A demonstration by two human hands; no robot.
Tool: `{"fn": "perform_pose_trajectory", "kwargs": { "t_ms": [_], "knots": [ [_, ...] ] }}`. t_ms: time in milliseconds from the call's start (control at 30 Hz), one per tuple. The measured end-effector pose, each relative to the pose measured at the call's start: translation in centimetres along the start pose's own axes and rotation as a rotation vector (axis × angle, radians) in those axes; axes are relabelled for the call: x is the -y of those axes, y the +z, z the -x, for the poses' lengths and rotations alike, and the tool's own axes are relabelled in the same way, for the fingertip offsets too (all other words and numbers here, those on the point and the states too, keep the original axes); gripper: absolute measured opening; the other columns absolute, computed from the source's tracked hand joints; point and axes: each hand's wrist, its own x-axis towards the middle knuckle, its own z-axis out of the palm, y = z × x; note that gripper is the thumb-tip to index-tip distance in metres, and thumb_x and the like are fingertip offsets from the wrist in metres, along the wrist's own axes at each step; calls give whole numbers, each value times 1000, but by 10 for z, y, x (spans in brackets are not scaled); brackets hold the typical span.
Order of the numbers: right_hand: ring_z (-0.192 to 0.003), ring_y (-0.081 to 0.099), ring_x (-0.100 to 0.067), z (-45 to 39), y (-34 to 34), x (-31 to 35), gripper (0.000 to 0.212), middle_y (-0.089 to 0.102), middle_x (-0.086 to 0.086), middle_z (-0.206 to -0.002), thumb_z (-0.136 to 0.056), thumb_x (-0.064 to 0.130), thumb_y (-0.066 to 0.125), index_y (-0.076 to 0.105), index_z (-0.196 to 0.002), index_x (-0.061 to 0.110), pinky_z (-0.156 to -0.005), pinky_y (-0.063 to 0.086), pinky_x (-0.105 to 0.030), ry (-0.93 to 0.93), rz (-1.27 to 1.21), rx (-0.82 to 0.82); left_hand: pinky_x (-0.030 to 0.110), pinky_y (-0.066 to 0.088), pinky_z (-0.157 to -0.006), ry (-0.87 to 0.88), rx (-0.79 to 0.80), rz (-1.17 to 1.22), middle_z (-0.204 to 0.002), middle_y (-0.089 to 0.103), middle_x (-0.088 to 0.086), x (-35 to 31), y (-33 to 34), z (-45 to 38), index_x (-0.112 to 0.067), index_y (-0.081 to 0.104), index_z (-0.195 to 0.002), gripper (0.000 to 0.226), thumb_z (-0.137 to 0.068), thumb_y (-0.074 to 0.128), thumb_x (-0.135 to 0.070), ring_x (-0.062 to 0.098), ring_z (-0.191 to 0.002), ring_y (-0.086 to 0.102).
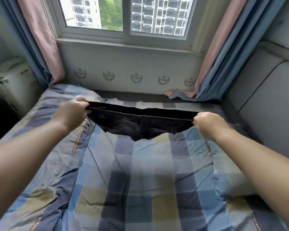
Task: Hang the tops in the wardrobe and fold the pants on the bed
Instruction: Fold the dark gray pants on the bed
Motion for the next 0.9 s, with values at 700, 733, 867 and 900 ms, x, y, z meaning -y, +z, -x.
{"fn": "perform_pose_trajectory", "kwargs": {
  "t_ms": [700, 733, 867, 900],
  "knots": [
    [-107, 56, -25, 238, 400, 228, 24, 61, -8, -113, -89, 8, 47, 62, -107, 12, -83, 43, -31, -376, 69, 839, 35, 41, -92, 156, 1185, -406, -132, 42, 6, 38, 328, 384, -10, 59, -117, 40, -87, 56, -35, 27, -113, 49],
    [-107, 56, -25, 245, 406, 232, 25, 61, -8, -114, -90, 8, 46, 62, -108, 12, -84, 43, -31, -385, 72, 855, 34, 39, -93, 167, 1218, -434, -134, 40, 6, 37, 334, 393, -11, 59, -120, 41, -87, 55, -35, 26, -115, 48],
    [-108, 57, -26, 264, 420, 246, 28, 61, -8, -117, -91, 9, 44, 62, -112, 11, -83, 44, -32, -390, 57, 978, 34, 36, -98, 157, 1373, -478, -138, 37, 5, 33, 350, 421, -14, 56, -126, 44, -87, 53, -35, 25, -121, 43],
    [-108, 57, -27, 267, 420, 250, 28, 60, -8, -118, -92, 9, 43, 61, -114, 11, -83, 44, -32, -410, 55, 1008, 35, 35, -100, 155, 1401, -470, -138, 37, 6, 32, 353, 425, -14, 56, -127, 44, -88, 53, -35, 25, -123, 42]
  ]
}}
